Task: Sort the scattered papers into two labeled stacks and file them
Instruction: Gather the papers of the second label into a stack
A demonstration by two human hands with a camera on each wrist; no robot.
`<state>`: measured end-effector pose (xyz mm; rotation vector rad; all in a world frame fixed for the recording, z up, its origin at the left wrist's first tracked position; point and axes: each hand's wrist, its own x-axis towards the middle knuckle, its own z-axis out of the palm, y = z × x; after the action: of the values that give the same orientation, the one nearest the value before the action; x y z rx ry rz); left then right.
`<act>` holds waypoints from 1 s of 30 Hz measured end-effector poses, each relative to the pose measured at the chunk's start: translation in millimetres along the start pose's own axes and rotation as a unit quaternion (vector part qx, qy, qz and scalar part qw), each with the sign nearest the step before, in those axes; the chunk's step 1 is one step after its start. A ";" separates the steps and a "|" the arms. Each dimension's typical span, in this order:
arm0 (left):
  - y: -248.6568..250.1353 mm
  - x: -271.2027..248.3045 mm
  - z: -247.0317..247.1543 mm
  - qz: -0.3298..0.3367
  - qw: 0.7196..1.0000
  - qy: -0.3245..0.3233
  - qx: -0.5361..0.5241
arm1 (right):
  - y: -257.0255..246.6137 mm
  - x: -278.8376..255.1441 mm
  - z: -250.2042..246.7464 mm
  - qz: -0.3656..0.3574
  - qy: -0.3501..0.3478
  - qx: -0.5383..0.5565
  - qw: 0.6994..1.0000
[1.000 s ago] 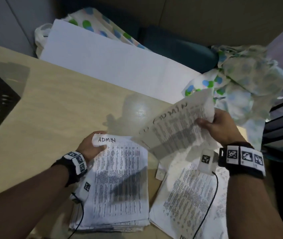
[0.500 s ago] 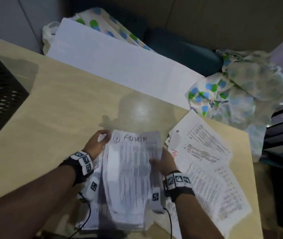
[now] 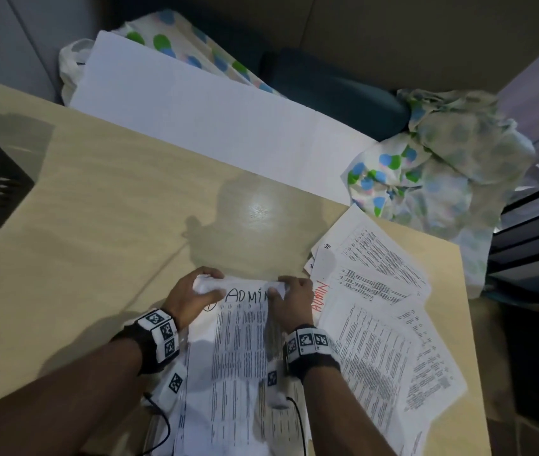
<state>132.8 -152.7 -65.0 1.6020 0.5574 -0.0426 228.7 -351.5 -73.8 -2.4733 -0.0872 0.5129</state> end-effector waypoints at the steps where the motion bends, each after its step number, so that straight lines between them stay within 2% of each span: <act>1: -2.8 -2.6 1.1 -0.003 1.000 -0.002 0.005 | -0.6 -0.8 -0.1 0.000 -0.004 -0.002 1.000; 3: -11.4 -2.7 0.8 0.007 0.999 -0.001 0.041 | -4.3 0.1 -9.4 -0.020 -0.044 -0.002 0.999; 6: -18.7 3.4 -1.4 0.029 0.995 -0.001 0.090 | -1.9 4.6 -50.8 -0.097 -0.092 -0.013 0.991; 9: -15.8 12.0 -7.0 0.015 0.995 0.011 0.099 | 16.9 6.1 -101.3 -0.148 -0.134 -0.124 0.972; 10: -16.1 14.8 -9.7 0.011 0.995 0.007 0.103 | 23.5 2.5 -111.5 -0.160 -0.166 -0.203 0.952; 12: -17.7 17.5 -13.1 0.015 0.994 -0.006 0.112 | 39.5 -8.6 -117.8 -0.204 -0.231 -0.366 0.878; 14: -18.1 18.5 -12.9 0.022 0.992 -0.020 0.126 | 58.4 -19.1 -111.8 -0.240 -0.275 -0.445 0.817; 18: -17.1 19.8 -11.0 0.001 0.986 -0.007 0.166 | 74.1 -21.3 -107.3 -0.299 -0.265 -0.495 0.772; 22: -19.2 15.0 -5.4 -0.029 0.990 0.012 0.136 | 68.9 -21.4 -101.4 -0.326 -0.292 -0.542 0.717; 25: -23.1 11.3 -2.1 -0.036 0.992 0.022 0.121 | 67.2 -24.5 -97.3 -0.363 -0.297 -0.546 0.694; 30: -13.5 9.8 -4.4 -0.023 0.984 0.011 0.175 | 70.4 -24.5 -102.4 -0.425 -0.269 -0.565 0.654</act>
<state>135.1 -145.3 -80.4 1.9321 0.6293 -0.1654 241.1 -469.7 -30.0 -2.7054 -2.3036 0.8707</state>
